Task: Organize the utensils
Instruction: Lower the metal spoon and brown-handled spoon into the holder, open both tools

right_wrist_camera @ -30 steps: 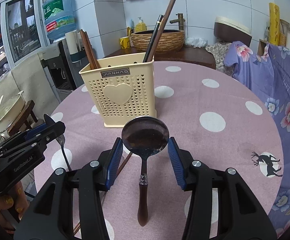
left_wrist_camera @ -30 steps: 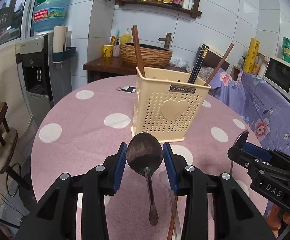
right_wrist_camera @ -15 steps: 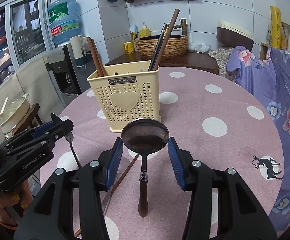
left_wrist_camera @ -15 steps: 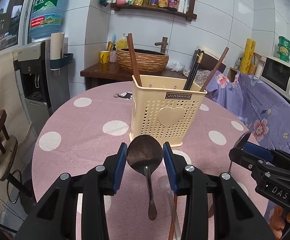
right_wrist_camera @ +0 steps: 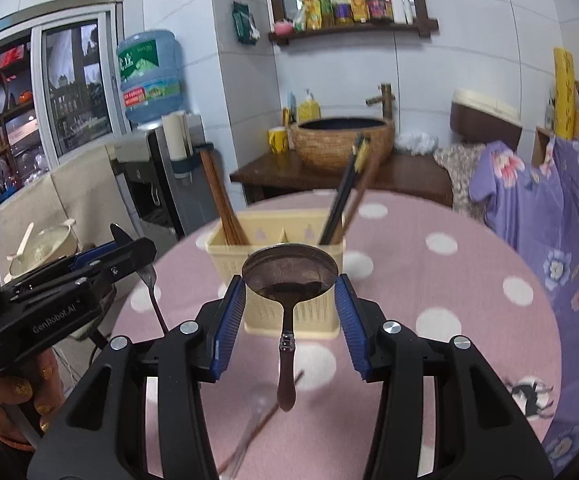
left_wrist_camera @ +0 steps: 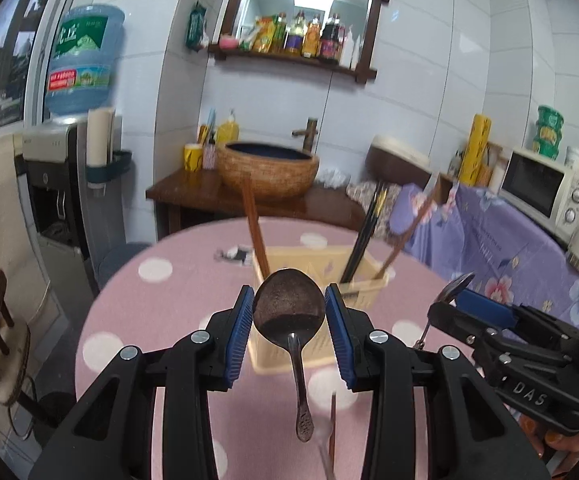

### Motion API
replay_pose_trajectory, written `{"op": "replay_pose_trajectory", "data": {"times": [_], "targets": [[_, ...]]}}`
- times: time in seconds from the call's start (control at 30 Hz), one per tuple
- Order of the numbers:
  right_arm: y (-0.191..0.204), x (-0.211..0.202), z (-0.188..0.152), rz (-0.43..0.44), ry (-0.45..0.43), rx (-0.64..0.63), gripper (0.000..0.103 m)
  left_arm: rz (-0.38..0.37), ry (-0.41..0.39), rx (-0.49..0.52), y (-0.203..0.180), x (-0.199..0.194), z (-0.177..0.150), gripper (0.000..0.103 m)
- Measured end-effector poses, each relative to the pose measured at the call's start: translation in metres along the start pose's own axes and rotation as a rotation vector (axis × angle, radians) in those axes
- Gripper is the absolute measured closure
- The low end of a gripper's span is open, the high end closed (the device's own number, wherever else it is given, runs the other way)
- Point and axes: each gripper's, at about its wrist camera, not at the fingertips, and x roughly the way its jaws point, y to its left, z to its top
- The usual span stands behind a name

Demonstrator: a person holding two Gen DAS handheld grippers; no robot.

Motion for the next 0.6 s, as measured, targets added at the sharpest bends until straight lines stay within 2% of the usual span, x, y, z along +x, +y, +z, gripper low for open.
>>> {"op": "replay_pose_trajectory", "data": {"times": [0.2, 0.3, 0.43, 0.6], "targets": [[0.002, 0.003, 0.075, -0.004, -0.088, 0.024, 0.056, -0.007, -0.103, -0.007, -0.007, 0.003, 0.069, 0.066], [0.001, 0.013, 0.100, -0.028, -0.121, 0.037, 0.056, 0.016, -0.133, -0.009, -0.009, 0.016, 0.087, 0.066], [0.000, 0.031, 0.109, -0.062, -0.131, 0.038, 0.056, 0.030, -0.132, -0.013, -0.011, 0.037, 0.094, 0.066], [-0.007, 0.057, 0.097, -0.085, -0.110, 0.045, 0.056, 0.053, -0.143, 0.004, -0.010, 0.055, 0.079, 0.066]]}}
